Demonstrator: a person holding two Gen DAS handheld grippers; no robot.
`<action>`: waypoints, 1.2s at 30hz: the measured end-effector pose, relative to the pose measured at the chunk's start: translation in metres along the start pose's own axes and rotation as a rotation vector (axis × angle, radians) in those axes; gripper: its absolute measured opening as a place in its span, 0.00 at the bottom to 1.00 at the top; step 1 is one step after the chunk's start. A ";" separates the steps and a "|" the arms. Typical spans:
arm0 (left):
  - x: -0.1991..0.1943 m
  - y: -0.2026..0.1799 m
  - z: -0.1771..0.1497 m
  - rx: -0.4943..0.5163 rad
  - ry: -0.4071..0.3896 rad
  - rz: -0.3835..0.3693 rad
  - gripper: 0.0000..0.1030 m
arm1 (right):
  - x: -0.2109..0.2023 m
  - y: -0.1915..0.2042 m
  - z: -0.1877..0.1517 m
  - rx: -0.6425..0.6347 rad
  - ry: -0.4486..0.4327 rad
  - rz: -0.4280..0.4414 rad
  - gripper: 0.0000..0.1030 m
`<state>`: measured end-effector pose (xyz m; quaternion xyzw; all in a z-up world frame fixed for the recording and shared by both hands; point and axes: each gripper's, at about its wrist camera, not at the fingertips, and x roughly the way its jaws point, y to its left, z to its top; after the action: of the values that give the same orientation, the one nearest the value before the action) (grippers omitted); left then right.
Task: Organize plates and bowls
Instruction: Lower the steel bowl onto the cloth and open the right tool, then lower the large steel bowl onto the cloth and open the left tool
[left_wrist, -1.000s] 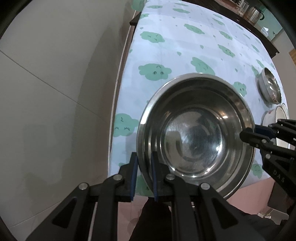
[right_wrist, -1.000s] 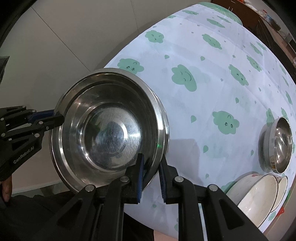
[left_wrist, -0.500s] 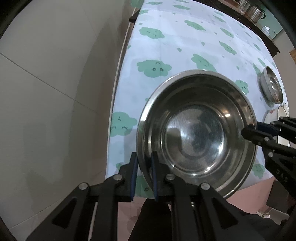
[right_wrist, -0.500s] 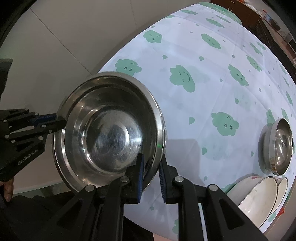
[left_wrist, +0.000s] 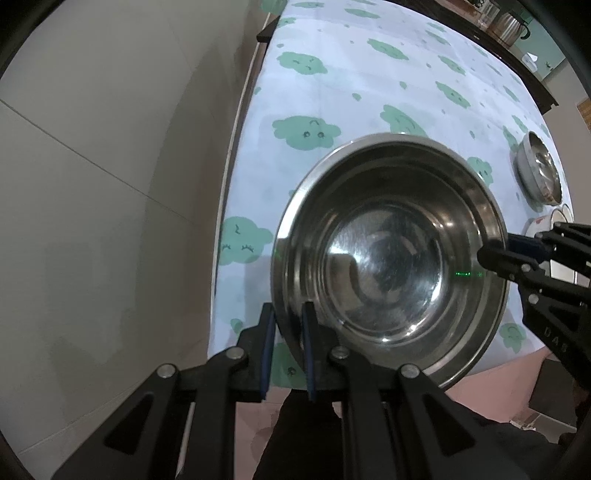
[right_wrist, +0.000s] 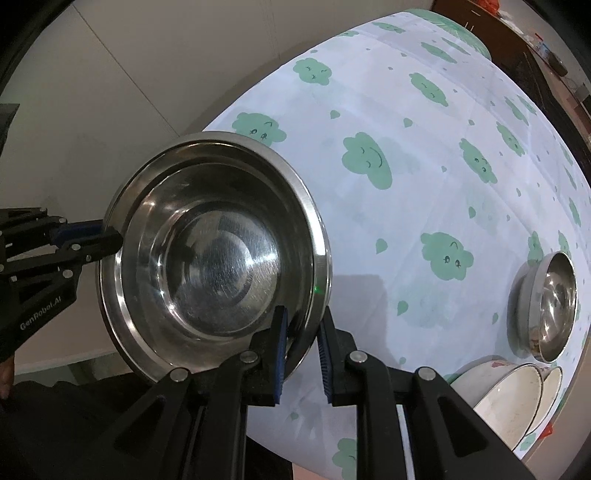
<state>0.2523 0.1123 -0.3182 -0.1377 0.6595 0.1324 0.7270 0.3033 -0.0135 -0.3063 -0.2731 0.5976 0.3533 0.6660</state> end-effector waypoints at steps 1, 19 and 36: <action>0.000 0.000 0.000 -0.002 0.002 -0.006 0.11 | 0.000 0.000 -0.001 0.001 0.000 -0.004 0.19; -0.013 -0.001 -0.005 0.015 -0.045 -0.021 0.14 | -0.010 0.007 -0.002 0.039 -0.065 0.040 0.48; -0.024 -0.010 -0.010 0.058 -0.085 -0.017 0.42 | -0.027 0.008 -0.022 0.122 -0.145 0.023 0.52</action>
<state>0.2442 0.0993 -0.2954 -0.1164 0.6305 0.1127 0.7591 0.2829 -0.0299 -0.2825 -0.1988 0.5714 0.3427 0.7187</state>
